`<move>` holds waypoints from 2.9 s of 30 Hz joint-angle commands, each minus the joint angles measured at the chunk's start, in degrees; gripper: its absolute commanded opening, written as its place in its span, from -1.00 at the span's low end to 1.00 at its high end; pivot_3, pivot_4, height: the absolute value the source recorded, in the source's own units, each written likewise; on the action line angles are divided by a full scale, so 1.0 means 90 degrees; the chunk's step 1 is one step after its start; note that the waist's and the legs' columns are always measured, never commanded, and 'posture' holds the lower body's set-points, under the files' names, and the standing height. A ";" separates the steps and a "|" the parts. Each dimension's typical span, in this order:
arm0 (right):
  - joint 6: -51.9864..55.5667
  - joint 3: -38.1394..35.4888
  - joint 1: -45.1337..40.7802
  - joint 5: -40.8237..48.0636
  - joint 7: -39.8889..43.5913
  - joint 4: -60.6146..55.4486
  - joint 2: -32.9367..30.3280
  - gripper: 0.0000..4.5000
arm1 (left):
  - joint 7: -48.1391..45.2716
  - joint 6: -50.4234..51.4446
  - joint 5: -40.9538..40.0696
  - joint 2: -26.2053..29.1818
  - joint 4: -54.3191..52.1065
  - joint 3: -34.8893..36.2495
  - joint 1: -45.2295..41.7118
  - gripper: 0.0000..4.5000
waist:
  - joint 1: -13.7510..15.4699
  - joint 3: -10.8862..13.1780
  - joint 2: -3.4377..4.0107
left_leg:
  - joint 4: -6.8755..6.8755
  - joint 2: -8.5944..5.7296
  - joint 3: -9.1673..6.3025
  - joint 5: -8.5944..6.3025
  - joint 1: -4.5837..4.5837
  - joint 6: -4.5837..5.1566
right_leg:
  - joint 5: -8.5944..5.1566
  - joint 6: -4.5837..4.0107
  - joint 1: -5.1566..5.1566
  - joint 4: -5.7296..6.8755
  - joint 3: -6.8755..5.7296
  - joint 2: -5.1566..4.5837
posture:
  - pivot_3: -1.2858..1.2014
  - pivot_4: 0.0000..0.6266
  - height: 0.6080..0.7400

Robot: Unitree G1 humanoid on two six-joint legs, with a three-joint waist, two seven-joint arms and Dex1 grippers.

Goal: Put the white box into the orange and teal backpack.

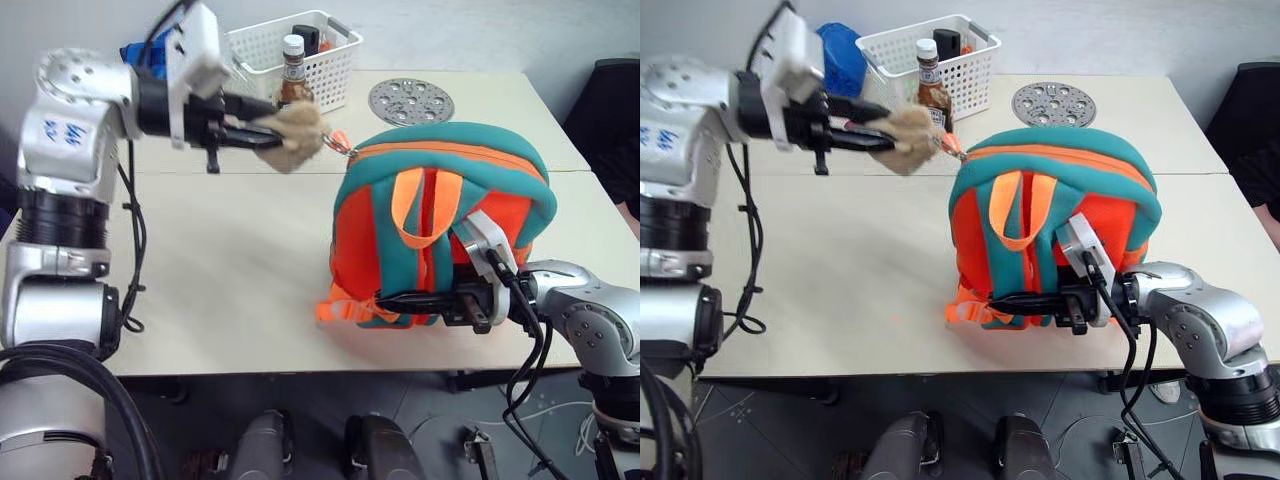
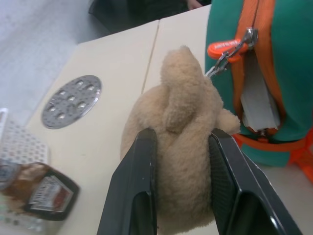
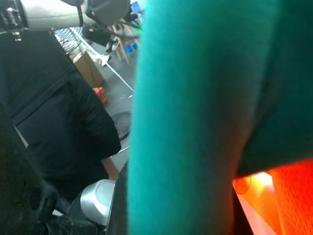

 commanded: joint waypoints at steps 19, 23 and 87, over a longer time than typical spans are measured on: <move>-0.0161 -0.0346 -0.0141 -0.0012 -0.0391 0.0662 0.0253 -1.00 | 0.0856 -0.0059 0.0579 0.0086 -0.2547 -0.0244 0.3330 -0.57 | 0.0015 -0.0001 0.0001 | 0.0005 0.0004 0.0007 0.0000 0.0000 0.0000 | 0.0000 0.0000 -0.0008 0.0013 0.0015 -0.0005 | 0.03 -0.52 1.00; -0.0161 -0.0311 -0.0211 -0.0037 -0.0382 0.0675 0.0305 -1.00 | 0.1167 -0.0218 0.0858 -0.0337 -0.2355 -0.0484 0.3411 -0.57 | 0.0016 -0.0001 0.0000 | 0.0009 0.0000 0.0006 -0.0005 -0.0003 0.0008 | 0.0000 0.0000 -0.0006 0.0013 0.0014 -0.0007 | 0.03 -0.52 1.00; -0.0617 -0.1780 0.1342 -0.0696 0.0354 0.0711 -0.1617 1.00 | 0.0277 0.2412 -0.1786 0.1597 -0.4037 0.2664 0.5787 0.99 | -0.0001 -0.0002 -0.0004 | 0.0004 0.0002 0.0021 0.0000 -0.0036 0.0007 | 0.0001 0.0002 -0.0053 0.0025 0.0023 -0.0013 | 0.03 -0.52 1.00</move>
